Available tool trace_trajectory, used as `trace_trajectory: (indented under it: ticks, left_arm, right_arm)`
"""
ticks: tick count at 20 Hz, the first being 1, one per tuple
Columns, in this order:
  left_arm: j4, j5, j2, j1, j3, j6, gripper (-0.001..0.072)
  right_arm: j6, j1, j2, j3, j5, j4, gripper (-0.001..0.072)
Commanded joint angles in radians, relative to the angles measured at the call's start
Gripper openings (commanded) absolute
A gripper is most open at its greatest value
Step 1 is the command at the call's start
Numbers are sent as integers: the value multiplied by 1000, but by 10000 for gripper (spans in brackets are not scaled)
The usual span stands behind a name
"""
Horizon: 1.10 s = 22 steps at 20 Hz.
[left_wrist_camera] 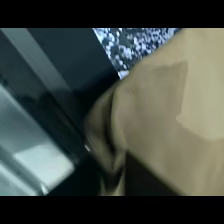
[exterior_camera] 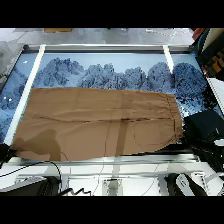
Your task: Fold the clothes and pants, and hang the long-sleeved shirts on hangers.
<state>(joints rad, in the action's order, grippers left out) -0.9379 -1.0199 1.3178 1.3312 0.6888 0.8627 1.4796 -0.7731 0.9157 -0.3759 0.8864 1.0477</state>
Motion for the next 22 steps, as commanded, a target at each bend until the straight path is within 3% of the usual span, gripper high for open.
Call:
trace_trajectory:
  ticks: [1,6,10,14,16,19,22]
  left_arm:
    - [79,-26,19,-14,8,-71,22]
    - [155,-140,-51,-23,83,-93,22]
    - [279,-101,-136,-24,149,-93,20]
    - [362,-73,-153,-108,240,-52,19]
    - [341,16,-153,-222,257,19,19]
    - [340,266,-137,-444,261,128,18]
    - [340,437,-51,-630,291,241,18]
  right_arm:
    - [-60,1,0,-9,63,11,24]
    - [-86,1,-106,-110,224,169,23]
    - [-38,1,-293,-211,303,176,23]
    - [41,1,-384,-317,267,122,23]
    - [54,1,-363,-335,168,35,22]
    - [55,8,-249,-335,62,-113,23]
    - [54,132,-90,-335,-69,-150,23]
